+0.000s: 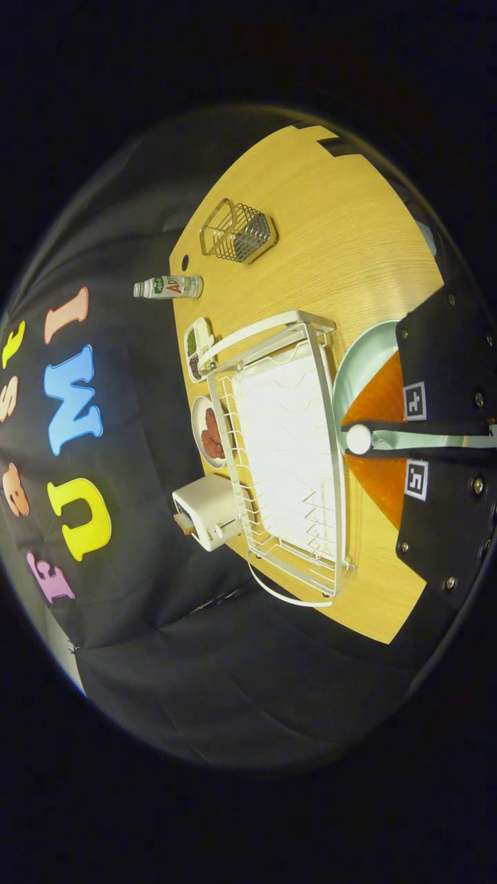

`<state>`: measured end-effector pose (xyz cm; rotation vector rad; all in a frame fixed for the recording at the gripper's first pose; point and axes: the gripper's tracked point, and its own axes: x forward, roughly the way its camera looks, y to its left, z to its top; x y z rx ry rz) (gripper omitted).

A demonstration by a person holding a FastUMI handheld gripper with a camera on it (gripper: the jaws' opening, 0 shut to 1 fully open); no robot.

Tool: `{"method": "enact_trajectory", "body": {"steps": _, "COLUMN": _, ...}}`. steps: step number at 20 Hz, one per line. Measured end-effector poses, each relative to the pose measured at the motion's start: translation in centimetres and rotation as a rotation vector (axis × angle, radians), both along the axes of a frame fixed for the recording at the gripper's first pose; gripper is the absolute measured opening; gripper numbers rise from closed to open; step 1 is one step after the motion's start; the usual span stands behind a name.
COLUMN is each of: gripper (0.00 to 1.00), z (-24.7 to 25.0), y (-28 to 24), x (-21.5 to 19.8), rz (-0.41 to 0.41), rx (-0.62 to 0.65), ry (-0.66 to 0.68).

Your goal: Take the plate from the dish rack, then take the spoon from the basket and place it into the plate.

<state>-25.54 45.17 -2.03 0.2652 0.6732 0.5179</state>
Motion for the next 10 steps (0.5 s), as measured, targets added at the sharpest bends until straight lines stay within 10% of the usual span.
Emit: {"method": "enact_trajectory", "body": {"steps": 10, "gripper": 0.12, "z": -1.1, "y": -1.1, "x": 1.7, "rz": -0.05, "rx": 0.062, "ry": 0.062}}
